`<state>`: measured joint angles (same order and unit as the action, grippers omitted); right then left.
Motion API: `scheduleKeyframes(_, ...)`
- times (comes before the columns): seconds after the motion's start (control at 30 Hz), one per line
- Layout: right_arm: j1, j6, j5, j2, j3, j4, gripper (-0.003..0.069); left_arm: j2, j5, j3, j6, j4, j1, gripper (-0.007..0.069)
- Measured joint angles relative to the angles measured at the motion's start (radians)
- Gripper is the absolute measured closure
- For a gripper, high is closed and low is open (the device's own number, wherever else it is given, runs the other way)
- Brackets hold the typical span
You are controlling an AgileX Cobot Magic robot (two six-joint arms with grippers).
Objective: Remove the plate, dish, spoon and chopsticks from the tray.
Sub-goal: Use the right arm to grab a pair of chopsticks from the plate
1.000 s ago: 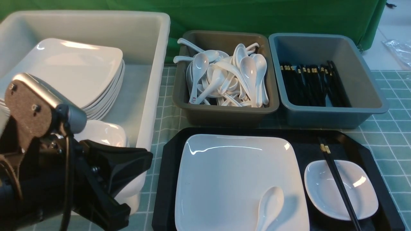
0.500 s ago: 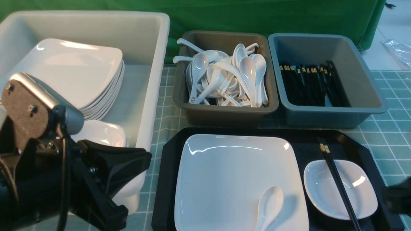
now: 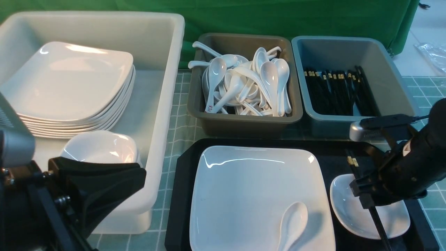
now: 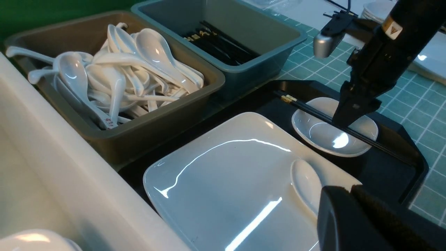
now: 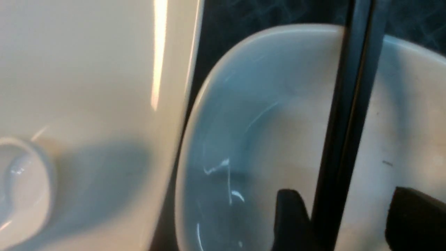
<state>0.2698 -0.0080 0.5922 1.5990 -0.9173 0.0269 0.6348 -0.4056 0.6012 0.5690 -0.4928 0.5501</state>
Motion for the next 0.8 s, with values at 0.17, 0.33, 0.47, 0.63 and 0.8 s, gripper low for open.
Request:
scheduleKeyframes(0.17, -0.012, -0.001, -0.061, 0.079, -0.005, 0.004, 0.026, 0.0, -0.001, 0.0, 0.0, 0.02, 0.0, 0.0608)
scheduleKeyframes(0.33, -0.026, -0.004, -0.078, 0.115, -0.006, 0.004, 0.0276, 0.0, -0.001, 0.0, 0.0, 0.027, 0.0, 0.0608)
scheduleKeyframes(0.47, -0.027, -0.015, -0.083, 0.128, -0.011, -0.001, 0.0425, 0.0, -0.004, 0.0, 0.0, 0.031, 0.0, 0.0608)
scheduleKeyframes(0.63, -0.024, -0.068, -0.043, 0.118, -0.013, 0.005, 0.054, 0.0, -0.004, 0.0, 0.0, 0.031, 0.0, 0.0608)
scheduleKeyframes(0.8, 0.02, -0.118, 0.102, 0.022, -0.035, 0.013, 0.054, 0.0, -0.002, 0.0, 0.0, 0.031, 0.0, 0.0608)
